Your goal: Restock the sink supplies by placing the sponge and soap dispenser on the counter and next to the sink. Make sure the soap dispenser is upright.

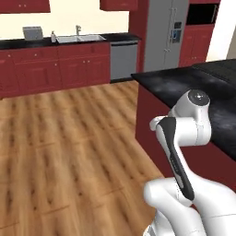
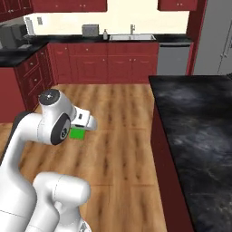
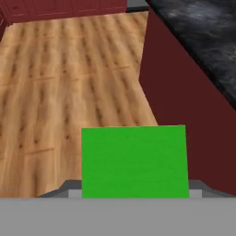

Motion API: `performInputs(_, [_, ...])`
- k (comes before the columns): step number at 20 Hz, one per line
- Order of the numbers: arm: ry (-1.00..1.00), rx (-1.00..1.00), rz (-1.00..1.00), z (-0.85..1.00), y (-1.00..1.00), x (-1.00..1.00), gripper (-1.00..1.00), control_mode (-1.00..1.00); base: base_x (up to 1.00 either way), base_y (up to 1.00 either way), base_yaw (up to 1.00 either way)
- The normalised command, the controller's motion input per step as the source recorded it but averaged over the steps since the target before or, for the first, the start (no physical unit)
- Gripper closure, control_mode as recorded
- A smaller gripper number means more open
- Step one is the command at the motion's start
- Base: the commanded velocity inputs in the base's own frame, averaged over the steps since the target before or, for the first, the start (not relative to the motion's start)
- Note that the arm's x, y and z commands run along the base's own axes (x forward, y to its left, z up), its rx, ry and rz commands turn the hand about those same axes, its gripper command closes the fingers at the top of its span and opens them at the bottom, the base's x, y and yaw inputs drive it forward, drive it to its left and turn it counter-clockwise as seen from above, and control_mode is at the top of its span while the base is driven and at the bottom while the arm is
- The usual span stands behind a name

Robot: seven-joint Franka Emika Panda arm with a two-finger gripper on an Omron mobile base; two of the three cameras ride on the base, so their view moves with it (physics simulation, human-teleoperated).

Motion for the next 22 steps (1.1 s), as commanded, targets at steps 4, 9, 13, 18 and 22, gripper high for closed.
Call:
performInputs(4, [0.0,0.0,0.0,0.0,0.0,0.0,1.0,1.0,1.0,0.3,0.06])
performInputs(9, [0.0,0.0,0.0,0.0,0.0,0.0,1.0,1.0,1.0,0.29,0.07])
performInputs(13, [0.0,0.0,0.0,0.0,0.0,0.0,1.0,1.0,1.0,0.29,0.07])
performInputs(18, [0.0,0.0,0.0,0.0,0.0,0.0,1.0,1.0,1.0,0.18,0.06])
performInputs(22, [0.0,0.0,0.0,0.0,0.0,0.0,1.0,1.0,1.0,0.08,0.04])
